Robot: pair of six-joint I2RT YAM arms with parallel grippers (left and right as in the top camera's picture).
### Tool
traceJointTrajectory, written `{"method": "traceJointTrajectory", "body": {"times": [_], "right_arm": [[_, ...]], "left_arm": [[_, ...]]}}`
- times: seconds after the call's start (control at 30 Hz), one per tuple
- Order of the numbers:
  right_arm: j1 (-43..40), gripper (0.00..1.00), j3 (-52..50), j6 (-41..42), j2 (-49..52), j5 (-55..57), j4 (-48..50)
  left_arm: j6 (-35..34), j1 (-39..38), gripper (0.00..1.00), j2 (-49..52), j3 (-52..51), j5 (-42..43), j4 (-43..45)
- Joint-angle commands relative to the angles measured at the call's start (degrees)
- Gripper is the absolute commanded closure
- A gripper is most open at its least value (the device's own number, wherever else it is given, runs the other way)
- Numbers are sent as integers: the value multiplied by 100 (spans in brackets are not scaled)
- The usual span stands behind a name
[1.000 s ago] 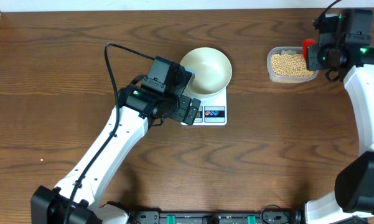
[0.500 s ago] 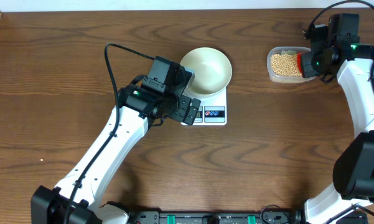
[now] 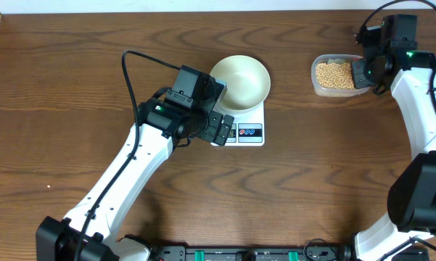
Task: Scoop item into bowl and weigh 50g on scale
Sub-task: 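Lower the red scoop with the right gripper into the soybeans, then drag the scoop through the soybeans and lift it filled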
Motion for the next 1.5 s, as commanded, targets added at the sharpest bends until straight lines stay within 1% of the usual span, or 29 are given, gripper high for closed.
{"method": "traceJointTrajectory", "body": {"times": [0.0,0.27,0.47,0.67,0.93,1.23,1.47], "right_arm": [[101,99,109,20,74,4,-11],[101,99,-9,367,103,-472,-81],[101,99,-35,570,372,-977,-184],[83,99,-35,946,597,-1401,-249],[-109,99,-35,1314,719,-2138,-315],[-269,99,-33,1884,789,-2288,-308],[-675,99,-22,1910,789,-2898,-317]], "left_arm": [[9,9,4,55,-57,-76,-2],[9,9,4,55,-57,-76,-2],[9,9,4,55,-57,-76,-2],[9,9,4,55,-57,-76,0],[9,9,4,55,-57,-76,-2],[9,9,4,55,-57,-76,0],[9,9,4,55,-57,-76,-2]]}}
